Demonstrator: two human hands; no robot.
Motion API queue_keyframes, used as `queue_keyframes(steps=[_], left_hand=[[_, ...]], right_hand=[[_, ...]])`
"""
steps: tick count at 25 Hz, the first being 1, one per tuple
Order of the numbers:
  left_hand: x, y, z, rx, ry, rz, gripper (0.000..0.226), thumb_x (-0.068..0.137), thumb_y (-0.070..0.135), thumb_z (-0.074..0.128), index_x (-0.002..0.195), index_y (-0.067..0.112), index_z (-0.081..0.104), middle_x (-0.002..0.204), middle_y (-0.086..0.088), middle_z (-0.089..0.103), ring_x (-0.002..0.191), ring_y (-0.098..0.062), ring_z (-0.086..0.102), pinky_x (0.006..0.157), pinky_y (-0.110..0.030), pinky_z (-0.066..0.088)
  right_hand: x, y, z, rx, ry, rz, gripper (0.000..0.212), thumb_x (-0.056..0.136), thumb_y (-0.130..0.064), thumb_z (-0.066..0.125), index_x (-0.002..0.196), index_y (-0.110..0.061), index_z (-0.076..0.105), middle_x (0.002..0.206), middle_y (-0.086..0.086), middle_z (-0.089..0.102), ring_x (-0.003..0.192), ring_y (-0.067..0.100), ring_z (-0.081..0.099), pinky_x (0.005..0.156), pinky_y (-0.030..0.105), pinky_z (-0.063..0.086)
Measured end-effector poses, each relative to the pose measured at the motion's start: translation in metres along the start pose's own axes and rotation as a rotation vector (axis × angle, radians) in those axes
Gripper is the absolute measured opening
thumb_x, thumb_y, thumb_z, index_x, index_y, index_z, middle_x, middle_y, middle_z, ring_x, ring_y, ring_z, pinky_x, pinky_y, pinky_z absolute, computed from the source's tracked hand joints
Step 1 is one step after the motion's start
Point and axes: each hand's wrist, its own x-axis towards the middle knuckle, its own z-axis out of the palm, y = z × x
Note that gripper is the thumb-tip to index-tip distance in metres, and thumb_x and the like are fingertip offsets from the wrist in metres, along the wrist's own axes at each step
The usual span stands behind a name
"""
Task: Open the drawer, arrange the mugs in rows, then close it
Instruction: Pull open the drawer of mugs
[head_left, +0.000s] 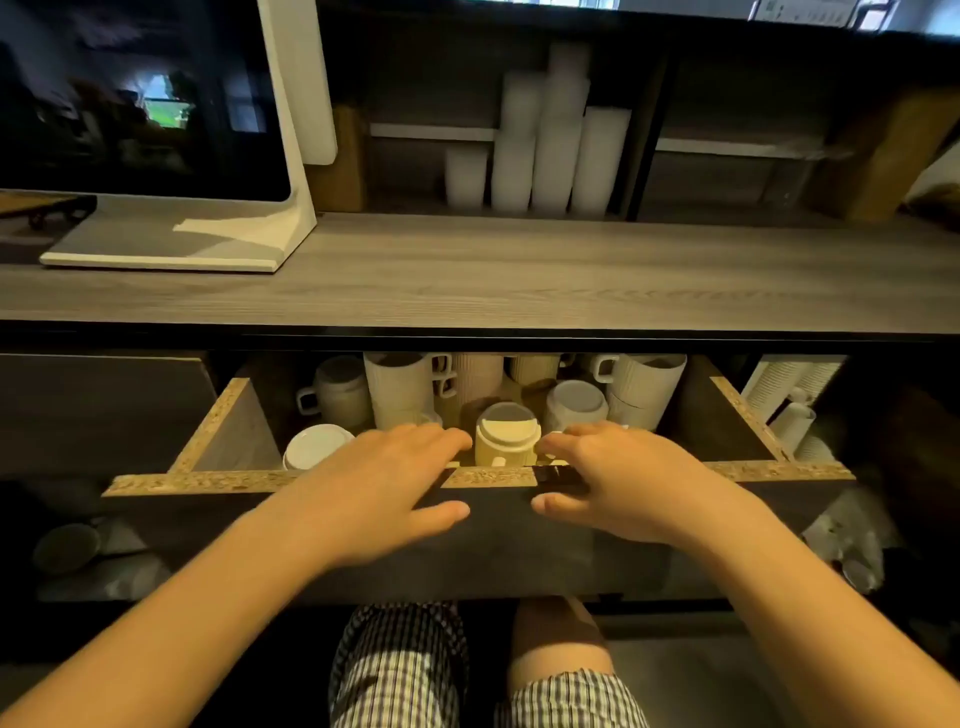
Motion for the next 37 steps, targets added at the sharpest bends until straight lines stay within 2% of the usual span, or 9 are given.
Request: queue_keyframes(steps=[2, 5, 9, 13, 19, 23, 26, 31, 37], left_hand=[[0.003, -0.002, 0.01, 0.013, -0.037, -0.021, 0.06, 0.089, 0.057, 0.037, 0.141, 0.031, 0.023, 0.142, 0.008, 0.04, 0.126, -0.011, 0.04, 0.103, -0.03, 0.035], [0.008, -0.01, 0.027, 0.171, -0.001, 0.016, 0.072, 0.077, 0.067, 0.013, 0.136, 0.031, 0.029, 0.131, 0.008, 0.051, 0.116, -0.013, 0.05, 0.095, -0.032, 0.042], [0.01, -0.012, 0.032, 0.136, 0.112, -0.017, 0.056, 0.084, 0.065, 0.03, 0.129, 0.032, 0.039, 0.115, 0.011, 0.06, 0.103, -0.012, 0.059, 0.075, -0.031, 0.05], [0.013, -0.017, 0.04, 0.202, 0.178, 0.005, 0.048, 0.075, 0.063, 0.044, 0.101, 0.027, 0.06, 0.078, 0.011, 0.068, 0.066, -0.011, 0.066, 0.042, -0.027, 0.047], [0.012, -0.013, 0.036, 0.173, 0.155, 0.002, 0.057, 0.079, 0.063, 0.033, 0.112, 0.024, 0.059, 0.093, 0.007, 0.07, 0.083, -0.016, 0.067, 0.054, -0.03, 0.048], [0.012, -0.014, 0.031, 0.166, 0.155, 0.027, 0.062, 0.079, 0.063, 0.028, 0.119, 0.025, 0.054, 0.109, 0.007, 0.067, 0.097, -0.016, 0.064, 0.06, -0.028, 0.044], [0.004, -0.008, 0.028, 0.178, 0.134, 0.066, 0.057, 0.078, 0.062, 0.034, 0.112, 0.024, 0.06, 0.1, 0.005, 0.071, 0.09, -0.016, 0.067, 0.056, -0.028, 0.046], [-0.005, -0.001, 0.033, 0.162, 0.053, 0.059, 0.057, 0.086, 0.063, 0.034, 0.13, 0.028, 0.042, 0.123, 0.008, 0.059, 0.111, -0.013, 0.056, 0.077, -0.029, 0.045], [-0.032, 0.007, 0.037, 0.1, 0.156, 0.131, 0.066, 0.077, 0.066, 0.028, 0.116, 0.023, 0.058, 0.099, 0.004, 0.07, 0.091, -0.019, 0.066, 0.061, -0.036, 0.052]], right_hand=[[0.007, -0.001, 0.008, -0.004, -0.005, 0.001, 0.052, 0.086, -0.056, 0.048, 0.13, -0.026, 0.044, 0.122, 0.0, 0.058, 0.107, 0.02, 0.056, 0.081, 0.035, 0.05], [0.016, -0.002, 0.023, -0.017, 0.014, -0.029, 0.054, 0.084, -0.059, 0.051, 0.128, -0.028, 0.045, 0.113, -0.001, 0.063, 0.1, 0.019, 0.059, 0.074, 0.034, 0.049], [0.021, 0.001, 0.029, -0.045, 0.09, -0.043, 0.055, 0.08, -0.064, 0.051, 0.124, -0.03, 0.048, 0.11, -0.003, 0.066, 0.097, 0.019, 0.062, 0.072, 0.033, 0.05], [0.022, 0.002, 0.032, -0.082, 0.137, -0.073, 0.055, 0.081, -0.066, 0.048, 0.119, -0.027, 0.05, 0.11, -0.002, 0.066, 0.098, 0.021, 0.062, 0.072, 0.033, 0.051], [0.022, 0.001, 0.032, -0.123, 0.106, -0.09, 0.055, 0.083, -0.065, 0.045, 0.121, -0.026, 0.05, 0.113, -0.002, 0.064, 0.101, 0.019, 0.06, 0.063, 0.027, 0.039], [0.021, 0.001, 0.03, -0.12, 0.107, -0.11, 0.057, 0.083, -0.066, 0.044, 0.124, -0.027, 0.049, 0.114, -0.003, 0.064, 0.102, 0.018, 0.061, 0.067, 0.027, 0.046], [0.014, -0.001, 0.03, -0.122, 0.099, -0.125, 0.058, 0.082, -0.067, 0.043, 0.125, -0.028, 0.047, 0.113, -0.004, 0.063, 0.101, 0.018, 0.06, 0.067, 0.028, 0.047], [-0.001, -0.006, 0.033, -0.14, 0.1, -0.143, 0.059, 0.081, -0.069, 0.04, 0.124, -0.028, 0.046, 0.114, -0.003, 0.063, 0.101, 0.02, 0.06, 0.068, 0.032, 0.05], [-0.03, -0.02, 0.03, -0.105, 0.079, -0.16, 0.059, 0.082, -0.068, 0.04, 0.127, -0.03, 0.044, 0.115, -0.006, 0.062, 0.103, 0.018, 0.06, 0.072, 0.034, 0.052]])
